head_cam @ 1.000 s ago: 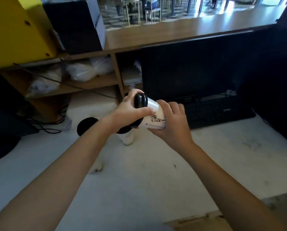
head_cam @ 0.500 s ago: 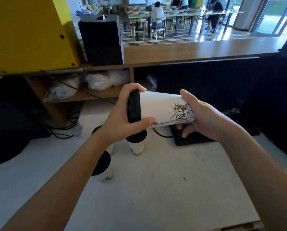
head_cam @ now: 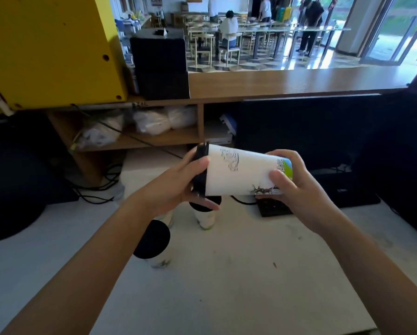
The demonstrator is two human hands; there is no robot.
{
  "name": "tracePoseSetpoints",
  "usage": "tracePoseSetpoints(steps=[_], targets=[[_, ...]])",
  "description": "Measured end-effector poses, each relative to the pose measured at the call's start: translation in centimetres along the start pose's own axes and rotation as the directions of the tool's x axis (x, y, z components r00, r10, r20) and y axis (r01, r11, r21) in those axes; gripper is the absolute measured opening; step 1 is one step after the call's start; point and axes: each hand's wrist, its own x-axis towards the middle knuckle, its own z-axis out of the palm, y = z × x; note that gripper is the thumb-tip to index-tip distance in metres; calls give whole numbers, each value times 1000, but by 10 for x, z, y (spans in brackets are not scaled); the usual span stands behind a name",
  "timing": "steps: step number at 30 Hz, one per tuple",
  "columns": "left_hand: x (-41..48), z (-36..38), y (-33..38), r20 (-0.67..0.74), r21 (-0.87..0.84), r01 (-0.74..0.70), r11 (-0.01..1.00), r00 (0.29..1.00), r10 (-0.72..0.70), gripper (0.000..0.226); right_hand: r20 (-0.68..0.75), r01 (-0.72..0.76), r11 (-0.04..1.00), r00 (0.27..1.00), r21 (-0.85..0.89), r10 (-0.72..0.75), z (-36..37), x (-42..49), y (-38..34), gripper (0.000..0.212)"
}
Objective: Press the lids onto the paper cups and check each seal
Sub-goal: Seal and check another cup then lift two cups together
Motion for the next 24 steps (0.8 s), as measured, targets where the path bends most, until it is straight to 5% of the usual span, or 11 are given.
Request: tracePoseSetpoints(steps=[7,10,14,24], targets=[[2,3,-4,-51,-44,-53,998,997,51,51,117,186,946,980,-267,-160,-5,-1,-7,42],[-1,7,-7,-97,125,-133,983,985,146,42,54,23,964,999,-266,-9,-2,4,-10,22],[-5,16,-8,-77,369,-237,898,956,284,58,-104,-103,971,991,-214,82,2,14,-8,33],[-7,18,-18,6,480,-283,830,948,320,68,-129,-216,970,971,-109,202,1,14,6,33]])
